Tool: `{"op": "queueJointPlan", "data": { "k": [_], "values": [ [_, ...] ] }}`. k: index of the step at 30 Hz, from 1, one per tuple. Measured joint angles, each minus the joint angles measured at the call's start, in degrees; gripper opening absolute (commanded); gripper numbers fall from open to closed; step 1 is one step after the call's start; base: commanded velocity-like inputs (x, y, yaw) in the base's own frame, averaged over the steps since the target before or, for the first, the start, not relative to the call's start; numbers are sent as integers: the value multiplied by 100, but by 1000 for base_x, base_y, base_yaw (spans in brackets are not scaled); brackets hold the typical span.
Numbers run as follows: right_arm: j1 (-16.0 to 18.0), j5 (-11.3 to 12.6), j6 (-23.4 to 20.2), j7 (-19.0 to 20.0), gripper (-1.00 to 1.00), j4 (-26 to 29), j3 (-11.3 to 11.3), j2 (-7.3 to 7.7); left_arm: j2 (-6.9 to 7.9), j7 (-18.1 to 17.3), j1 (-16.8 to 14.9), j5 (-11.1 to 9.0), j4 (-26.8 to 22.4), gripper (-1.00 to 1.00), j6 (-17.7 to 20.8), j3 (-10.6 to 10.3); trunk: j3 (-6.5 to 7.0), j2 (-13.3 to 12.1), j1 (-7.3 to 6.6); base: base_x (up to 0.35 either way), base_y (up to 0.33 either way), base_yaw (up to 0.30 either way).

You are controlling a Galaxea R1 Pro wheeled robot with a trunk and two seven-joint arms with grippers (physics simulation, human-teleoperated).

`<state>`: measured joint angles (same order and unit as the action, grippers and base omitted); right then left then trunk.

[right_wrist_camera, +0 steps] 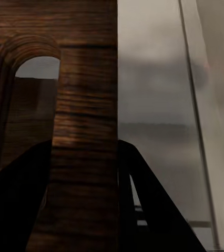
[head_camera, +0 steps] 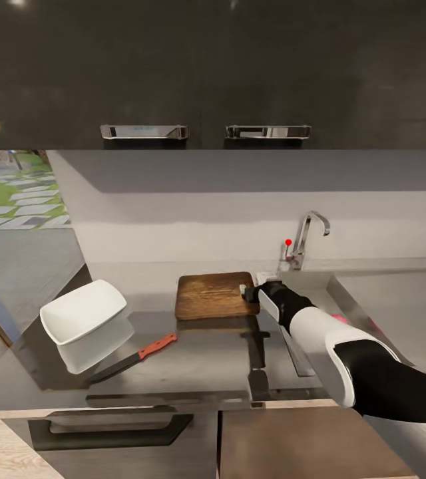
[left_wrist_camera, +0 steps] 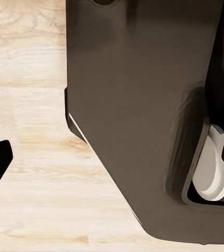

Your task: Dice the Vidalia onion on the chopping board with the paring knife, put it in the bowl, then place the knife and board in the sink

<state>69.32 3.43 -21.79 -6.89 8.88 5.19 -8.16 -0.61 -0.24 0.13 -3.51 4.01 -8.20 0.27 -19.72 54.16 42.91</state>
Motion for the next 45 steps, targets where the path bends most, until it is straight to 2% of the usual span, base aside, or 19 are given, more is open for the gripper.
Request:
{"op": "queueJointPlan", "data": {
  "k": [6, 7, 8, 9, 13, 20, 23, 45],
  "values": [
    [-2, 61, 12, 13, -100, -117, -13, 53, 1, 0, 0, 0, 4, 100, 0, 0, 0, 0, 0, 0, 0, 0],
    [2, 36, 9, 27, -100, -119, -65, 108, 1, 0, -1, 0, 3, 100, 0, 0, 1, 0, 0, 0, 0, 0],
    [-2, 91, 10, 33, -100, -131, 30, 120, 1, 0, -1, 0, 5, 100, 0, -2, 0, 0, 0, 0, 0, 0],
    [1, 107, 12, 40, -100, -125, -39, 136, 1, 0, -1, 0, 6, 100, 0, -3, 1, 0, 0, 0, 0, 0],
    [0, 231, 12, 92, -100, -133, -11, 161, 1, 0, 0, 0, 9, 100, 0, -3, 0, 0, 0, 0, 0, 0],
    [-1, 271, 4, 650, -100, -134, 1, 170, 1, 0, 0, 0, 7, 100, 0, -3, 0, 0, 0, 0, 0, 0],
    [-1, 243, 2, 742, -100, -132, -3, 175, -2, 0, 0, 0, 8, 100, 0, -3, 0, 0, 0, 0, 0, 0],
    [-3, 220, -25, 732, -100, -280, -12, 224, -7, 0, 0, 0, 9, 100, 0, -6, 0, 0, 0, 0, 0, 0]
  ]
}}
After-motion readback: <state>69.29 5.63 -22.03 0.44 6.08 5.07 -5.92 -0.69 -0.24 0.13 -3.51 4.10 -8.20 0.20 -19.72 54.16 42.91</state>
